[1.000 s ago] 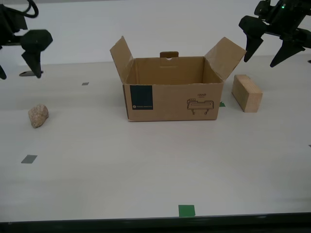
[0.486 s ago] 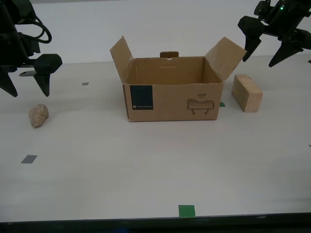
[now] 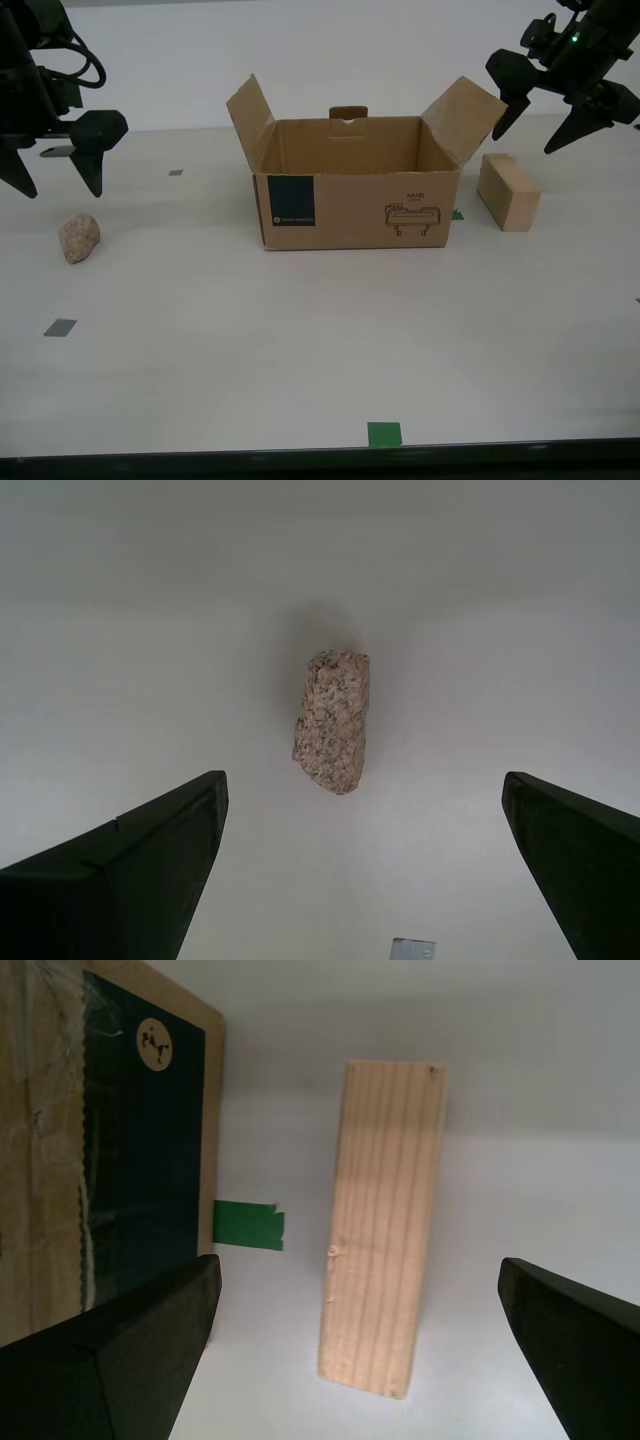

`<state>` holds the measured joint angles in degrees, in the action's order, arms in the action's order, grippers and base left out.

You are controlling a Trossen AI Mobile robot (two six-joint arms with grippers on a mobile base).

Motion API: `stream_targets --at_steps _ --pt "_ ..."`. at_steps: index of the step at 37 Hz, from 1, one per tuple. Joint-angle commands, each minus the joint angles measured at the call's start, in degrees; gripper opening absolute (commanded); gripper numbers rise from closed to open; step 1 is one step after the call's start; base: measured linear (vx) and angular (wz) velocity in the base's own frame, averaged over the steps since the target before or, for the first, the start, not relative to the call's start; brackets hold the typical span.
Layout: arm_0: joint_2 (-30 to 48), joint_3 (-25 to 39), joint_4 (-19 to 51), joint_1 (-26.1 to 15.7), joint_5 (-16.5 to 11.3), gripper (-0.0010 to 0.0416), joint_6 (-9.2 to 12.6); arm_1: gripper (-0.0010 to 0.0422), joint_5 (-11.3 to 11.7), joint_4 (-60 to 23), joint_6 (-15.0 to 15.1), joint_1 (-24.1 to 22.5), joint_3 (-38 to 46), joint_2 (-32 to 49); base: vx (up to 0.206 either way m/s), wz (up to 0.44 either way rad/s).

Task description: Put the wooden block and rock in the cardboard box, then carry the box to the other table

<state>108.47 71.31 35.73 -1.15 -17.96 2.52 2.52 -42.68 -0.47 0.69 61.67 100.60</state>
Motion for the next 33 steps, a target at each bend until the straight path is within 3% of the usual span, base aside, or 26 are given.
stream_targets --at_steps 1,14,33 --pt "0.02 -1.92 -2.93 -0.04 -0.76 0.0387 0.5 0.0375 0.02 0.07 0.2 0.07 0.02 0.0 0.0 0.0" --pt "0.02 -7.52 -8.74 -0.04 -0.74 0.0387 1.16 0.0375 0.02 0.04 0.57 0.13 0.02 0.0 0.0 0.0" --pt "0.02 -8.37 -11.72 -0.02 0.15 0.0387 2.1 0.0375 0.09 4.48 -0.57 0.22 -3.17 2.43 0.0 0.0"
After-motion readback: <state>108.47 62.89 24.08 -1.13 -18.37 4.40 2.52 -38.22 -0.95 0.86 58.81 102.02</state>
